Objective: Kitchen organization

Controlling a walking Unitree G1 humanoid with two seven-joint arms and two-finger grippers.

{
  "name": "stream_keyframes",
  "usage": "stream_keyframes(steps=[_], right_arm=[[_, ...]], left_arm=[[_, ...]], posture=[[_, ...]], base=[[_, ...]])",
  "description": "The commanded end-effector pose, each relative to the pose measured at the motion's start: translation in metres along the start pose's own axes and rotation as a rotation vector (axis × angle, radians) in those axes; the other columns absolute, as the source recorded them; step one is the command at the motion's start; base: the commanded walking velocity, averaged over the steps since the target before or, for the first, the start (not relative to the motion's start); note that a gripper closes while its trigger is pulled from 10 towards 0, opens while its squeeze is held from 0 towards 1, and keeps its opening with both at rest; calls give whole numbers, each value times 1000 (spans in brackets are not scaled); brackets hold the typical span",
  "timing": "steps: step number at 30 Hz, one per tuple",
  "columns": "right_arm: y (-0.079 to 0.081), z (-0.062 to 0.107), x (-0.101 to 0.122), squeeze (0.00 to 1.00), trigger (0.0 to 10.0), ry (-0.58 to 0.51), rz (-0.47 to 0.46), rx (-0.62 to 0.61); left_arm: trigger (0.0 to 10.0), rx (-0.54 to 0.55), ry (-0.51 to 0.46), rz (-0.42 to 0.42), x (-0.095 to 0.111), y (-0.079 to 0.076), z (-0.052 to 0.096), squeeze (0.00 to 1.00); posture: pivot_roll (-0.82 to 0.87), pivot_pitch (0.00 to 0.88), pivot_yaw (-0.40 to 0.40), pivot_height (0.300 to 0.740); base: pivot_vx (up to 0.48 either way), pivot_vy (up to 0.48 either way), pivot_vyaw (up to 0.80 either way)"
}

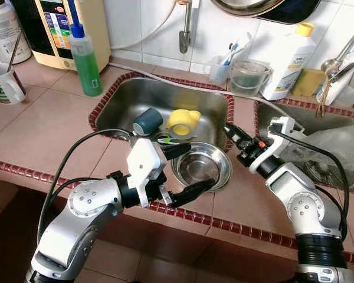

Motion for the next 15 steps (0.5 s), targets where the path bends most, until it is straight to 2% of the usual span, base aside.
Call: stream_keyframes(steps=[1,7,10,15], right_arm=[[-2,2,-1,1000,10000,0,-22,-18],[-17,5,-5,1000,10000,30,8,-123],[-31,3,-8,1000,10000,48,10,-207],[-38,0,-11,1000,10000,77,4,-261]], left_arm=[[10000,14,-9,-15,3,4,0,0],[10000,11,-11,-5,3,2,1,0],[10000,-5,-12,4,3,-1,0,0],[10000,-12,-13,5,2,-3,-1,0]], posture=[[77,77,-72,740],[81,74,-75,740],[78,73,-74,740],[80,62,-75,740]], base=[[0,0,0],[0,0,0],[0,0,0],[0,0,0]])
Point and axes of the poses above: a point about 5 cm out from each wrist's last joint towards the gripper, its own z axis pointing back from the gripper into the wrist, its own x axis along the axis of the wrist's last joint, y = z × x, the point moved 2 cm from there along -z, pointing out of the wrist towards the gripper, and after that the axes turned 4 degrees about -z, right-handed, at the moved point
